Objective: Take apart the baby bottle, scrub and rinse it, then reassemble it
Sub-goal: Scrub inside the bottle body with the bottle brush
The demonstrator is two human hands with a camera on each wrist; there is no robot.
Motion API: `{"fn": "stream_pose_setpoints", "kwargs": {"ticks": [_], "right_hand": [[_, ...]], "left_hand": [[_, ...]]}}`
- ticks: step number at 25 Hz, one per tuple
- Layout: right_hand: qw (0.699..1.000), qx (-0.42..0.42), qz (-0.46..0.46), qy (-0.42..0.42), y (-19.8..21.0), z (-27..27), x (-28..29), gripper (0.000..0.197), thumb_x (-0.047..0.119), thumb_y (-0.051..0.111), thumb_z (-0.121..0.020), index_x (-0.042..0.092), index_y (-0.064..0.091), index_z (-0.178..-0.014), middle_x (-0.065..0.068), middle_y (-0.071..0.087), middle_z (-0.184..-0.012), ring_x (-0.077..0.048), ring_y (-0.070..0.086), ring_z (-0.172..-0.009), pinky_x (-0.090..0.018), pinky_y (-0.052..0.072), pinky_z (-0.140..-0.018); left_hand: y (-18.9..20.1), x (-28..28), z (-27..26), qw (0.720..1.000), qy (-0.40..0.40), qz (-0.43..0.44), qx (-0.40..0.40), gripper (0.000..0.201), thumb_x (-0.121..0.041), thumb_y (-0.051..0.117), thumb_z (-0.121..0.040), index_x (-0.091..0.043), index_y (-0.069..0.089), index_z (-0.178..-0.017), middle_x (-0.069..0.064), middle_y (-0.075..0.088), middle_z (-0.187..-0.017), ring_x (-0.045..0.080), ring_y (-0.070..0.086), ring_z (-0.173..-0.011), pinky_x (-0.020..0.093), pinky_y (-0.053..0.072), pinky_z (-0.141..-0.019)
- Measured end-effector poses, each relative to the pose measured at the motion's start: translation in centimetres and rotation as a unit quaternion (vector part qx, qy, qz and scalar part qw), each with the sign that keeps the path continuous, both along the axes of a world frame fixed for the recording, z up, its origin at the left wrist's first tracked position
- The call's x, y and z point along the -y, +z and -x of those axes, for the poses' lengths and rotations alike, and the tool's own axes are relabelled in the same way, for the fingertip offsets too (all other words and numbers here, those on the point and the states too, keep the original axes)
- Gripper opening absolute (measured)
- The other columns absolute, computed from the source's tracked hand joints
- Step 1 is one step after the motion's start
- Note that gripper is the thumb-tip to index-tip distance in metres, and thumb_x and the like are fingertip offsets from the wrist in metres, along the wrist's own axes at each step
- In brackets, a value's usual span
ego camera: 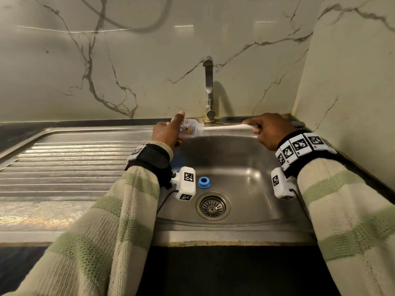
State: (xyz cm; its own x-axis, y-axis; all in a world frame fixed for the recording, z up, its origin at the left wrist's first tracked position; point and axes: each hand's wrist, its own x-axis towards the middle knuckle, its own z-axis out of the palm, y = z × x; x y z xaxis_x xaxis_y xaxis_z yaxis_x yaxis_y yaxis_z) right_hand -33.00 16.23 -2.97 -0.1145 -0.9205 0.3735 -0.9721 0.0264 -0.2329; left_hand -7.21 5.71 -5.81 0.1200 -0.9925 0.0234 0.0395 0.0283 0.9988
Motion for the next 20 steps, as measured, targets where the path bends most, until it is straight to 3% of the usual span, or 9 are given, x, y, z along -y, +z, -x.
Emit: {"fn": "stream_pose_setpoints", "kwargs": {"ticks": [3, 7, 9, 11, 13, 15, 16, 18, 20], "right_hand": [[0.998, -0.055, 0.025, -0.002, 0.1, -0.7, -0.1, 0.043, 0.012, 0.057, -0.086, 0.031, 0.061, -0.124, -0.003, 0.068, -0.112, -0.03, 0.059, -0.107, -0.043, 0.036, -0.099], [0.996, 0.04, -0.024, 0.076, -0.6, -1.0, -0.1, 0.04, 0.014, 0.057, -0.093, 0.032, 0.062, -0.129, -0.005, 0.069, -0.117, -0.027, 0.062, -0.101, -0.028, 0.045, -0.084], [0.996, 0.068, -0.025, 0.058, -0.2, -0.2, -0.1, 0.038, 0.014, 0.059, -0.093, 0.033, 0.065, -0.124, -0.002, 0.07, -0.114, -0.024, 0.062, -0.102, -0.03, 0.044, -0.091], [0.998, 0.058, -0.006, 0.024, 0.3, 0.6, -0.5, 0.037, 0.012, 0.059, -0.091, 0.034, 0.068, -0.119, -0.001, 0.07, -0.113, -0.027, 0.06, -0.108, -0.037, 0.04, -0.101], [1.0, 0.017, 0.003, -0.01, 0.5, 0.7, -1.0, 0.036, 0.013, 0.056, -0.09, 0.033, 0.068, -0.118, -0.003, 0.069, -0.113, -0.028, 0.06, -0.107, -0.032, 0.041, -0.093], [1.0, -0.018, 0.002, -0.015, 0.3, -0.1, -1.1, 0.033, 0.015, 0.054, -0.091, 0.03, 0.066, -0.118, -0.005, 0.069, -0.11, -0.03, 0.06, -0.102, -0.027, 0.037, -0.076], [1.0, -0.012, 0.004, 0.001, 0.0, -0.5, -0.8, 0.033, 0.015, 0.054, -0.091, 0.028, 0.066, -0.118, -0.006, 0.069, -0.11, -0.03, 0.06, -0.101, -0.027, 0.037, -0.074], [0.997, 0.056, 0.008, 0.052, -0.4, -0.7, -0.3, 0.035, 0.012, 0.055, -0.091, 0.028, 0.066, -0.121, -0.005, 0.07, -0.111, -0.027, 0.061, -0.099, -0.027, 0.042, -0.079], [0.991, 0.11, -0.007, 0.074, -0.4, -0.4, 0.0, 0.036, 0.01, 0.057, -0.092, 0.025, 0.067, -0.123, -0.002, 0.07, -0.107, -0.018, 0.06, -0.088, -0.021, 0.041, -0.075]], "left_hand": [[0.2, 0.3, 0.0, 0.999, -0.009, -0.042, -0.016, 0.055, -0.063, 0.068, -0.082, -0.012, 0.064, -0.103, 0.009, 0.069, -0.085, 0.017, 0.06, -0.062, 0.025, 0.047, -0.053], [0.2, 0.5, -1.1, 0.998, -0.022, -0.046, -0.032, 0.055, -0.059, 0.072, -0.081, -0.011, 0.065, -0.105, 0.012, 0.07, -0.092, 0.017, 0.058, -0.065, 0.024, 0.046, -0.051], [0.2, 0.3, -1.2, 0.998, -0.041, -0.025, -0.027, 0.053, -0.056, 0.072, -0.082, -0.011, 0.064, -0.108, 0.013, 0.071, -0.1, 0.016, 0.058, -0.066, 0.024, 0.046, -0.052], [0.4, -0.1, -0.6, 0.999, -0.052, 0.008, 0.012, 0.048, -0.053, 0.071, -0.085, -0.011, 0.061, -0.105, 0.01, 0.07, -0.097, 0.015, 0.058, -0.063, 0.024, 0.048, -0.052], [0.6, -0.3, 0.0, 0.997, -0.048, 0.047, 0.038, 0.044, -0.05, 0.072, -0.085, -0.012, 0.054, -0.098, 0.009, 0.067, -0.088, 0.015, 0.058, -0.056, 0.026, 0.049, -0.052], [0.7, 0.0, 0.1, 0.997, -0.047, 0.054, 0.02, 0.052, -0.051, 0.073, -0.084, -0.008, 0.052, -0.105, 0.013, 0.068, -0.092, 0.017, 0.061, -0.057, 0.027, 0.052, -0.055], [0.7, 0.2, -0.1, 0.998, -0.044, 0.052, 0.01, 0.058, -0.052, 0.073, -0.084, -0.005, 0.053, -0.113, 0.014, 0.068, -0.095, 0.016, 0.062, -0.059, 0.026, 0.052, -0.056], [0.6, 0.5, -0.6, 0.998, -0.04, 0.042, -0.032, 0.061, -0.053, 0.071, -0.085, -0.003, 0.056, -0.117, 0.014, 0.068, -0.095, 0.016, 0.06, -0.058, 0.026, 0.05, -0.054], [0.8, 0.5, -1.3, 0.996, -0.051, 0.033, -0.069, 0.054, -0.053, 0.072, -0.084, -0.006, 0.062, -0.108, 0.011, 0.067, -0.088, 0.015, 0.054, -0.056, 0.025, 0.045, -0.049]]}}
